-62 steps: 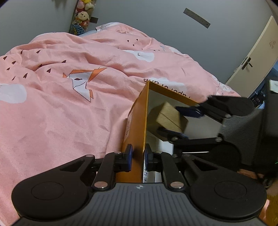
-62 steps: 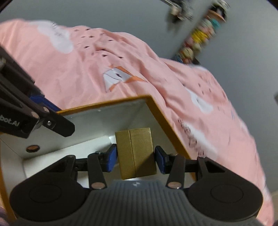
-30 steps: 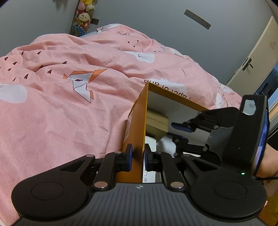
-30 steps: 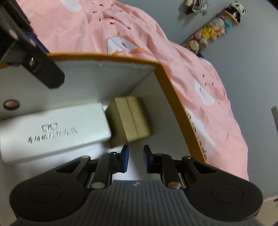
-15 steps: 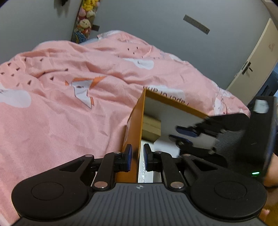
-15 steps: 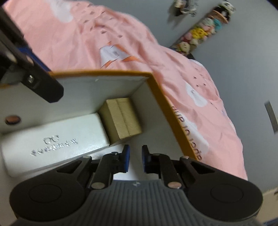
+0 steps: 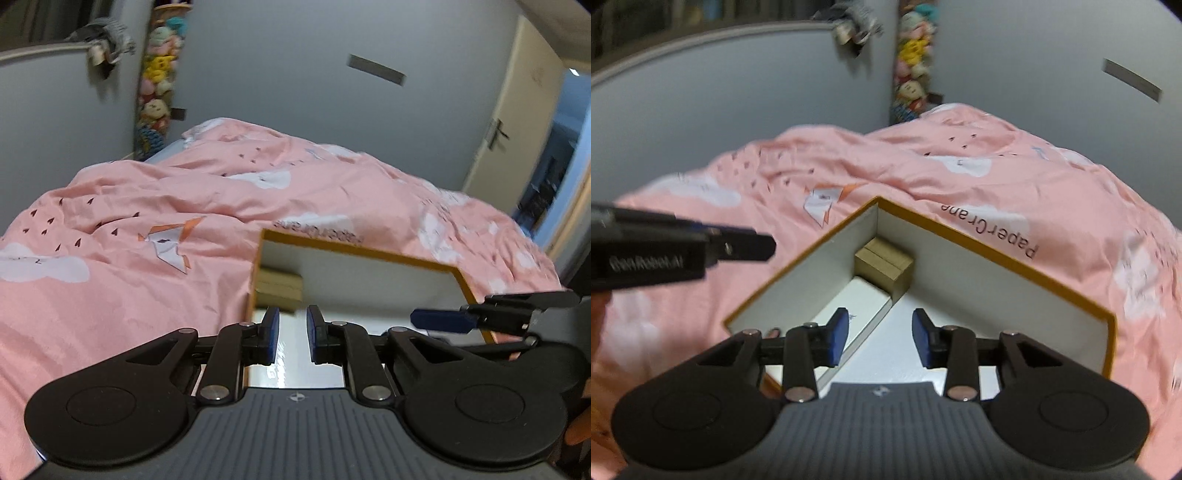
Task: Organize objects
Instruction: 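Move both tools back from the orange box to the item pile, then grasp the dark gray card holder with the right tool while the left tool grasps the red-brown box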
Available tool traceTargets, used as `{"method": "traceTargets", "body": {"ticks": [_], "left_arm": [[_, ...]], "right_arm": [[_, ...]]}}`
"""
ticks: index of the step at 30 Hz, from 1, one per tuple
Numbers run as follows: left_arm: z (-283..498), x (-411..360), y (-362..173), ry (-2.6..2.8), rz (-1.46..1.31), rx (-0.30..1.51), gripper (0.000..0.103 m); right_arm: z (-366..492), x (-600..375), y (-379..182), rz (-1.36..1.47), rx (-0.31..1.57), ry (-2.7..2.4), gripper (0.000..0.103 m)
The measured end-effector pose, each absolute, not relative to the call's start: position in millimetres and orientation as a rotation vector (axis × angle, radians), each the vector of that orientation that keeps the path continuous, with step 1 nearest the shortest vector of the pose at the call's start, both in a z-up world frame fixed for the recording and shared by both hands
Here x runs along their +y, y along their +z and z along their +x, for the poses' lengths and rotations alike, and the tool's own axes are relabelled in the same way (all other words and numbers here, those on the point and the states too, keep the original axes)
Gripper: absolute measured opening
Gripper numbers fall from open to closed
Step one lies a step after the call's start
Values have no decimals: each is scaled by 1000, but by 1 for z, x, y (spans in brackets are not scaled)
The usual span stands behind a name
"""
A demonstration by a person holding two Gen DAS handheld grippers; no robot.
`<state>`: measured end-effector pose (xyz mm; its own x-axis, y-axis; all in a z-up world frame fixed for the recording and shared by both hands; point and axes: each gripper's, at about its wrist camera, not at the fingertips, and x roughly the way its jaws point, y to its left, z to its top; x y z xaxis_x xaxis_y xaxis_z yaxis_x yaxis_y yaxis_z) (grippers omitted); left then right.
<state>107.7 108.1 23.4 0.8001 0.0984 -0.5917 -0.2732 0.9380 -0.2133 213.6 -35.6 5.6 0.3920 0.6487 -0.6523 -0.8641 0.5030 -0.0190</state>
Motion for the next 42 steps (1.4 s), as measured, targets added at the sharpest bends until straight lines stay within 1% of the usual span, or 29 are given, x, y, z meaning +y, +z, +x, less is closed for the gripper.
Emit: {"method": "traceTargets", "body": {"ticks": [3, 8, 13, 17, 19, 21, 28, 30, 33, 35, 37, 41, 42], "left_arm": [[94, 95, 25, 183, -253, 637, 20], [70, 86, 21, 160, -246, 687, 21], [55, 78, 6, 56, -298, 800, 20], [48, 64, -3, -13, -286, 865, 20], [48, 56, -9, -44, -272, 912, 21], [45, 50, -16, -60, -258, 954, 21], [38, 39, -29, -79, -231, 1003, 21], [38, 36, -30, -79, -220, 1006, 27], [39, 37, -32, -91, -227, 1009, 33], [40, 36, -34, -93, -226, 1015, 35], [40, 37, -34, -91, -223, 1012, 38], [39, 42, -33, -94, -252, 996, 49], [39, 43, -34, -97, -265, 996, 50]], "right_arm": [[199, -62, 6, -302, 670, 974, 40], [180, -97, -7, -223, 778, 922, 40], [159, -124, -25, -177, 888, 875, 40], [143, -144, -33, -169, 933, 875, 41], [136, -153, -36, -161, 953, 882, 49], [131, -159, -37, -157, 963, 888, 51], [120, -158, -52, -259, 980, 907, 54], [118, -154, -60, -298, 990, 916, 55], [122, -151, -67, -298, 999, 950, 55], [127, -147, -73, -304, 1002, 970, 57], [133, -144, -79, -293, 1018, 996, 62], [132, -140, -84, -314, 1021, 1012, 63], [131, -140, -84, -321, 1020, 1014, 63]]}}
